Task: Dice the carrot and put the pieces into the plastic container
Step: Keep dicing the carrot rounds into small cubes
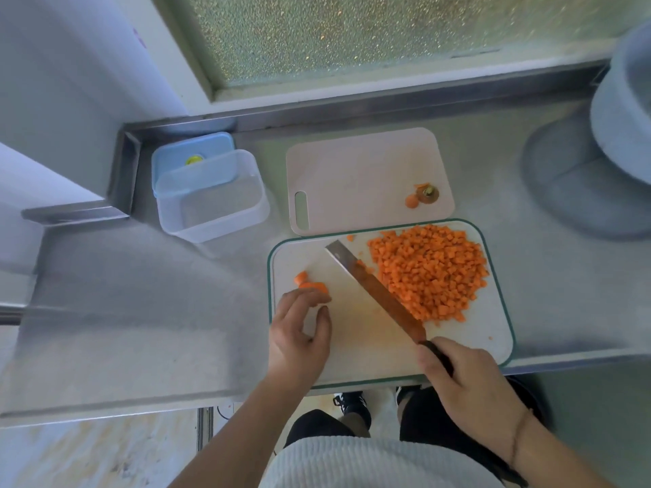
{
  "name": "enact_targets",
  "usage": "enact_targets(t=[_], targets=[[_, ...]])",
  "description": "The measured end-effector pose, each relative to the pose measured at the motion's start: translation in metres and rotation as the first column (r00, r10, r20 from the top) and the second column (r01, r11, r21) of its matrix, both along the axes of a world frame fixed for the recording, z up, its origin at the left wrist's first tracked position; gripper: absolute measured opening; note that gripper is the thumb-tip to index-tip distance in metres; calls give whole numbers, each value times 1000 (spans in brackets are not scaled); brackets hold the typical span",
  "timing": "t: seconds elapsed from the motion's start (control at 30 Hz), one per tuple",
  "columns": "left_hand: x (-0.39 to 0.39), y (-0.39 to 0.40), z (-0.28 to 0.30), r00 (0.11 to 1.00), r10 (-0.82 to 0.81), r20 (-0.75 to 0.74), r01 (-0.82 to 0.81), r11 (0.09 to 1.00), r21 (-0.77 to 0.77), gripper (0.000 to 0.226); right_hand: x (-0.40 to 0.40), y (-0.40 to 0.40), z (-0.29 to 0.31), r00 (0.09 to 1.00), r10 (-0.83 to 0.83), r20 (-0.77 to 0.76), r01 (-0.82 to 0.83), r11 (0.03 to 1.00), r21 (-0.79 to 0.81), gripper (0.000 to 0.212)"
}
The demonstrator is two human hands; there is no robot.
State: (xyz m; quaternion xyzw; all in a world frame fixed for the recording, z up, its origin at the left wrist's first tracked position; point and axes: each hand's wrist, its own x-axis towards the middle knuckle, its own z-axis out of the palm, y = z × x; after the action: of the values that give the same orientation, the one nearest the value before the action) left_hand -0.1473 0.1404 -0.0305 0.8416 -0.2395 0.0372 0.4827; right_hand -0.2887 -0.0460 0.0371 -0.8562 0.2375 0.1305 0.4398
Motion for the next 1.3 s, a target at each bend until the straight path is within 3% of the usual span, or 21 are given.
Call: enact_targets(t=[0.07,0.17,0.4,0.47,0.53,0.63,0.7,0.77,0.8,0.87,0.9,1.07,1.2,1.3], targets=[[3,-13,3,982,-177,63,174,983,52,21,-6,-3,0,997,78,-20,-81,975,-205,61],[4,-32,-5,892,-401,209,369,912,179,20,-8,-1,-6,994,109,6,-101,940,-325,62],[14,-45,-7,889,-447,95,406,868,285,27,-12,-1,-6,987,4,159,7,998,-70,59],[22,-43,-4,895,-427,126,377,877,296,26,-15,-7,-1,990,10,142,7,993,-118,61],[29,-37,1,948,-297,113,274,945,181,30,-17,-16,5,994,52,100,-19,951,-308,63],[33,-29,12,994,21,-109,-36,991,-131,32,-18,-27,12,991,109,-83,-136,848,-512,66],[33,-29,24,995,-5,-98,-19,970,-244,24,-17,-31,12,972,174,-156,-233,771,-592,75],[35,-35,30,969,-232,83,239,966,-94,3,-17,-33,9,948,225,-227,-319,702,-636,79],[38,-41,31,934,-338,113,329,940,86,10,-16,-33,11,941,236,-244,-339,689,-640,80],[42,-54,27,882,-467,70,405,823,398,21,-15,-30,12,937,252,-242,-350,669,-656,78],[44,-60,25,865,-499,45,421,773,474,25,-15,-29,12,938,251,-241,-347,656,-670,76],[48,-83,24,839,-541,-55,480,689,543,28,-20,-29,0,965,189,-184,-263,650,-713,58],[47,-100,22,837,-546,-43,480,694,537,21,-19,-25,2,973,169,-158,-229,618,-752,54],[51,-102,19,841,-527,-121,510,701,498,20,-22,-22,3,975,178,-131,-215,621,-754,54]])
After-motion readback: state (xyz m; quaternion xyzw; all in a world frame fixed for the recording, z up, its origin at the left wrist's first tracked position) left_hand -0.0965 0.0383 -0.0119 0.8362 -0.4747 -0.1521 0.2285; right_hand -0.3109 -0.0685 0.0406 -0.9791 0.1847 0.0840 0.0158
